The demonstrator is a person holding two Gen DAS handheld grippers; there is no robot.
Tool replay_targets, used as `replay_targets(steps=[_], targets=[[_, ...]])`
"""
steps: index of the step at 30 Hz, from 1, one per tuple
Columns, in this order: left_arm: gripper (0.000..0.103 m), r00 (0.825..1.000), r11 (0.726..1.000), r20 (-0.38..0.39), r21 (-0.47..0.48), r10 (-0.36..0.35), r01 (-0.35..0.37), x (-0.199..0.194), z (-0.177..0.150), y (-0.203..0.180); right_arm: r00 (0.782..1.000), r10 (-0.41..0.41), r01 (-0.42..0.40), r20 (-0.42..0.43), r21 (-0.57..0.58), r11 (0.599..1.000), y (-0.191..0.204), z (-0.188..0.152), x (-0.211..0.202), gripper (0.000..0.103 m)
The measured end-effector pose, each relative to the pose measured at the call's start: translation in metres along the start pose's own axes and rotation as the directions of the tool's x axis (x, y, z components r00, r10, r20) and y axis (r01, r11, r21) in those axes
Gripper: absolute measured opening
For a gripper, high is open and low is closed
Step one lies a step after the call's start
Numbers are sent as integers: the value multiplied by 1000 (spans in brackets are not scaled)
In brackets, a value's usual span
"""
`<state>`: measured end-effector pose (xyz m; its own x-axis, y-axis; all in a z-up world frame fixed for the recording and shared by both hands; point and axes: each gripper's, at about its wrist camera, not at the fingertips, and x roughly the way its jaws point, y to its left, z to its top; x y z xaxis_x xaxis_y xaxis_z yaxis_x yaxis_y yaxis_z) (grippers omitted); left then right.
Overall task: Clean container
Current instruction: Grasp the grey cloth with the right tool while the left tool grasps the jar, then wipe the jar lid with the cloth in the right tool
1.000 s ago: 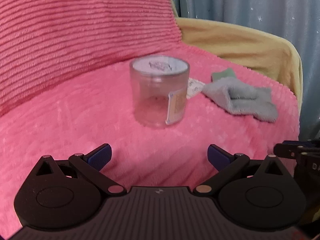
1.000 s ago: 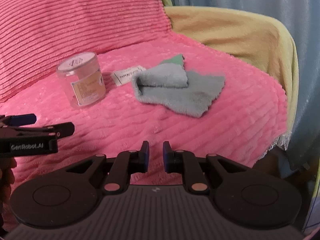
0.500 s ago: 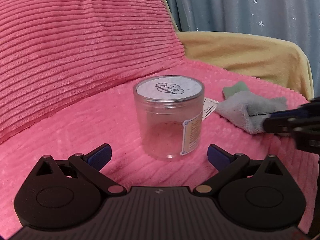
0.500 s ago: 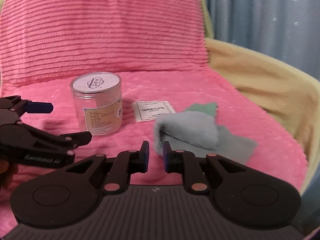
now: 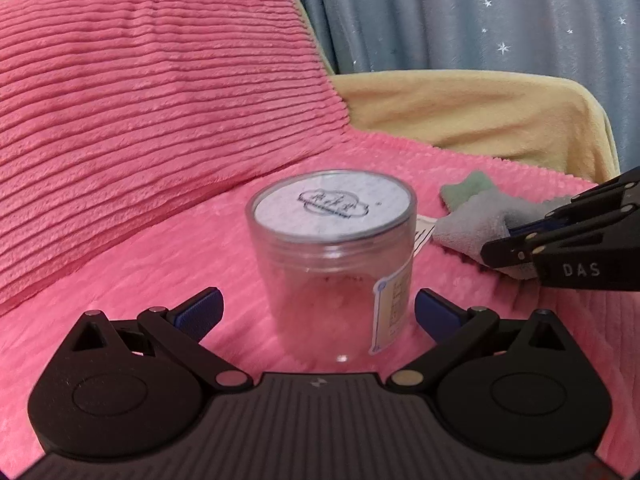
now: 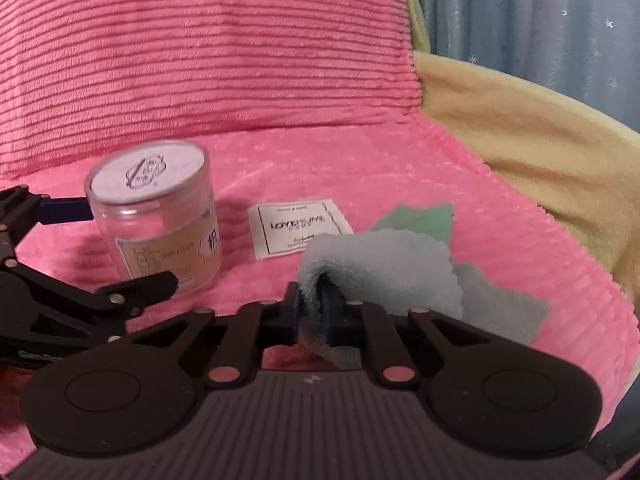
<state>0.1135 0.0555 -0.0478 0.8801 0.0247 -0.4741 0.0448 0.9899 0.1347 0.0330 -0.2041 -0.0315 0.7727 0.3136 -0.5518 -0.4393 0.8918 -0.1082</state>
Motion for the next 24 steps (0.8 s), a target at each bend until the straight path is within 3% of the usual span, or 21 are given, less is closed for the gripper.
replay_targets(steps=[3,5,7,10,13,17,24], targets=[[102,1000,1000,1,6,-10,10,4,3,-1,1000,-3,3,11,20,1000,2,-1,-7,3],[95,1000,1000,-11,9,-11,11,8,4,-2,1000,-5,4,16,33,999,1,-3,-10,3],[91,1000,1000,-22,17,-19,19,12,5,-4,1000,-26,26,-10,28,999,-40,13,7,3],[87,999,999,-26,36,-24,25,15,9,-8,999,-21,19,28,77,997,-48,19,1,3],[86,999,998,-10,55,-36,37,13,13,-12,994,22,-35,109,114,993,-50,30,-10,3],[86,993,988,14,107,-114,111,10,8,-21,975,110,-135,193,123,983,-49,42,-22,3],[86,981,971,11,150,-191,188,4,3,-36,965,226,-239,133,91,967,-44,44,-9,3]])
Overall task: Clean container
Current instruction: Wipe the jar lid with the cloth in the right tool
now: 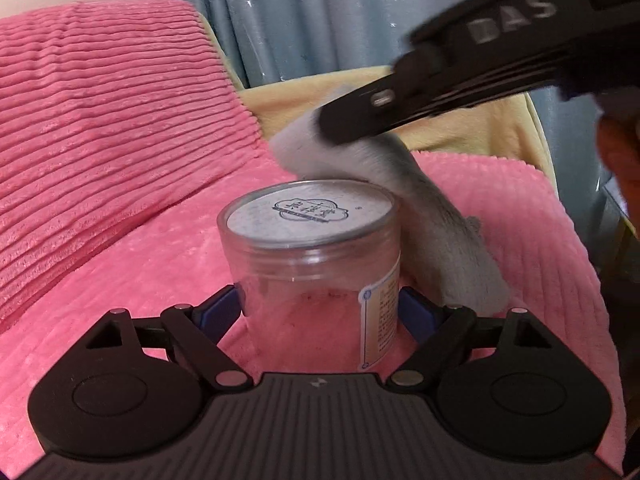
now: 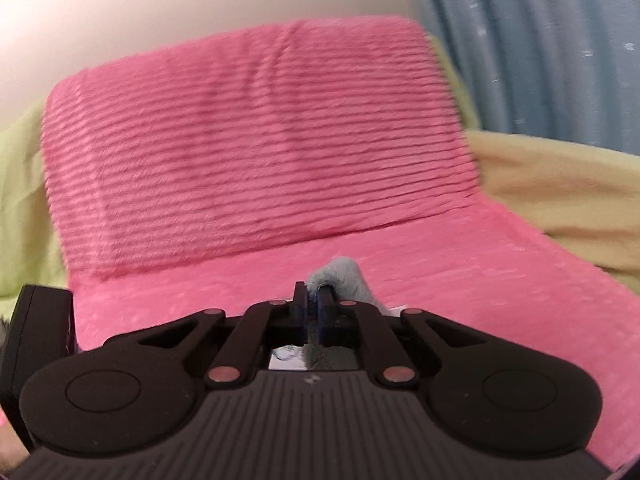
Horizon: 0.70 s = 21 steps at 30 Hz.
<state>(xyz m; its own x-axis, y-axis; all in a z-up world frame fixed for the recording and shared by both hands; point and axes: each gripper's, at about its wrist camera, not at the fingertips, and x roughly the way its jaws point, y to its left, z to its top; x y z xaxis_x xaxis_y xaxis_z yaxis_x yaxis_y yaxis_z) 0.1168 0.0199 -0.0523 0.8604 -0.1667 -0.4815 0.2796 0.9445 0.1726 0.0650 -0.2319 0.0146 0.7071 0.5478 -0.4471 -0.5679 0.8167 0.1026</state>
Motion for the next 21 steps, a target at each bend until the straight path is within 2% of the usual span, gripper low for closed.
replay_targets(steps=[7,14,16,21], targets=[[86,1000,1000,-11,-27,-13,12,4,0,5,991,109,-110,-73,-10,994,2,0,14,4],[86,1000,999,-10,-40,-15,14,3,-2,6,966,214,-218,-143,-10,976,6,-1,27,4],[86,1000,999,-11,-45,-15,14,2,-1,6,962,241,-241,-132,11,970,24,-2,31,4],[85,1000,996,-8,-79,-30,29,3,-2,13,954,277,-271,-119,67,960,23,1,53,3]])
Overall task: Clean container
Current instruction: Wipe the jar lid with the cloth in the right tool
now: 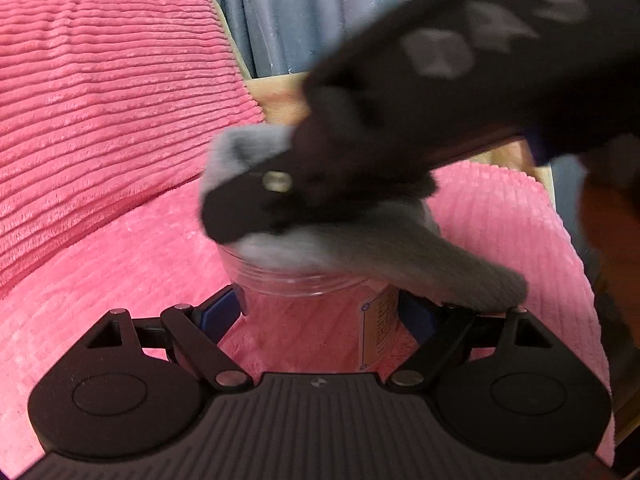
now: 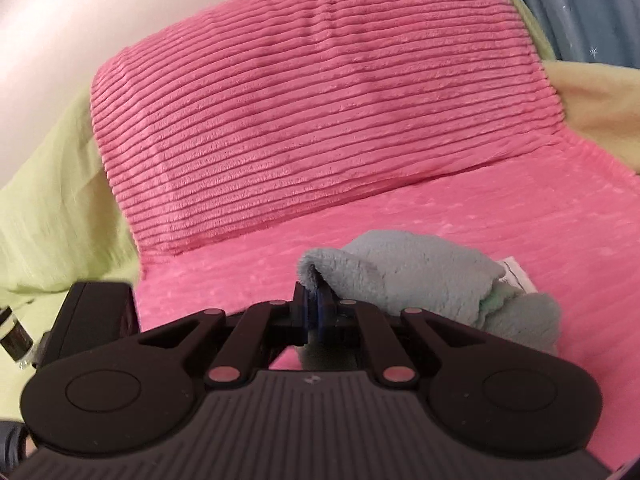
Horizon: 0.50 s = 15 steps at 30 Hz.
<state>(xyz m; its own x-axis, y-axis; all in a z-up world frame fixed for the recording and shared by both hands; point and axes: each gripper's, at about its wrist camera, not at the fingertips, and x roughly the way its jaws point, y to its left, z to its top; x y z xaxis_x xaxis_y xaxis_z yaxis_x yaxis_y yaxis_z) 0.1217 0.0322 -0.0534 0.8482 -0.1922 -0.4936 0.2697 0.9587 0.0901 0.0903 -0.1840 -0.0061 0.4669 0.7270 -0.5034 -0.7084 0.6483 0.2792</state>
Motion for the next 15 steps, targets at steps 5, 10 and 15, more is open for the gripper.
replay_targets(steps=[5,10,15], targets=[[85,1000,1000,-2,3,-2,2,1,0,0,997,-67,67,40,5,998,-10,4,8,2],[85,1000,1000,-5,3,-3,3,2,1,1,985,-154,151,78,51,987,-28,4,-5,2],[85,1000,1000,-7,4,-3,3,3,2,1,989,-135,133,64,29,991,-28,-4,-27,2]])
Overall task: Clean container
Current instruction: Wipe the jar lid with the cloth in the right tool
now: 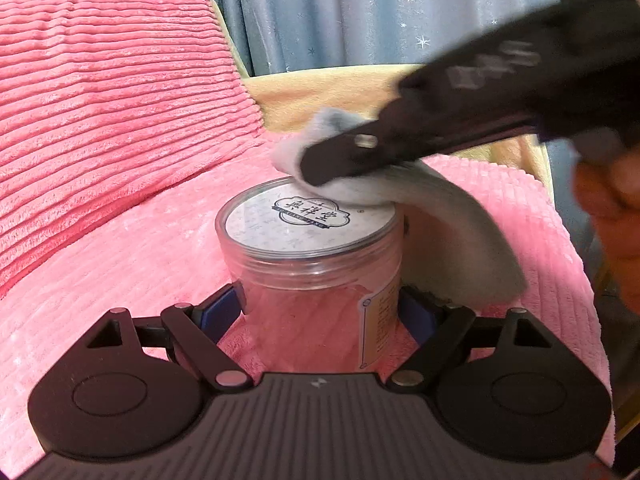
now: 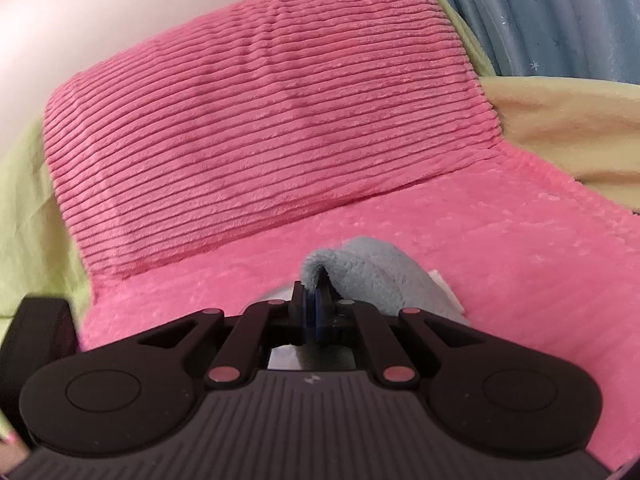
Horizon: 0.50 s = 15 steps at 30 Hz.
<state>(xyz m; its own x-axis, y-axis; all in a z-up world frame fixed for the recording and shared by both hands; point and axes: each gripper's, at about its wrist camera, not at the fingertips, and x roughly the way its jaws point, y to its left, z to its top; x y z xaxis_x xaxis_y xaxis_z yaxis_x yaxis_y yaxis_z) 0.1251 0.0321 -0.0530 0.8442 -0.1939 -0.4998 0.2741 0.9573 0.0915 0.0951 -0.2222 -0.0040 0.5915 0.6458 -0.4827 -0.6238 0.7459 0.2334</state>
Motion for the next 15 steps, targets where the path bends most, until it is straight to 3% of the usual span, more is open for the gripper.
replay_targets(steps=[10,15], targets=[[85,1000,1000,-1,-4,3,-3,-2,0,-6,988,147,-148,-49,0,989,16,-6,-3,3],[85,1000,1000,-1,-8,1,-1,-3,1,-7,995,99,-99,-26,-4,995,16,0,15,2]])
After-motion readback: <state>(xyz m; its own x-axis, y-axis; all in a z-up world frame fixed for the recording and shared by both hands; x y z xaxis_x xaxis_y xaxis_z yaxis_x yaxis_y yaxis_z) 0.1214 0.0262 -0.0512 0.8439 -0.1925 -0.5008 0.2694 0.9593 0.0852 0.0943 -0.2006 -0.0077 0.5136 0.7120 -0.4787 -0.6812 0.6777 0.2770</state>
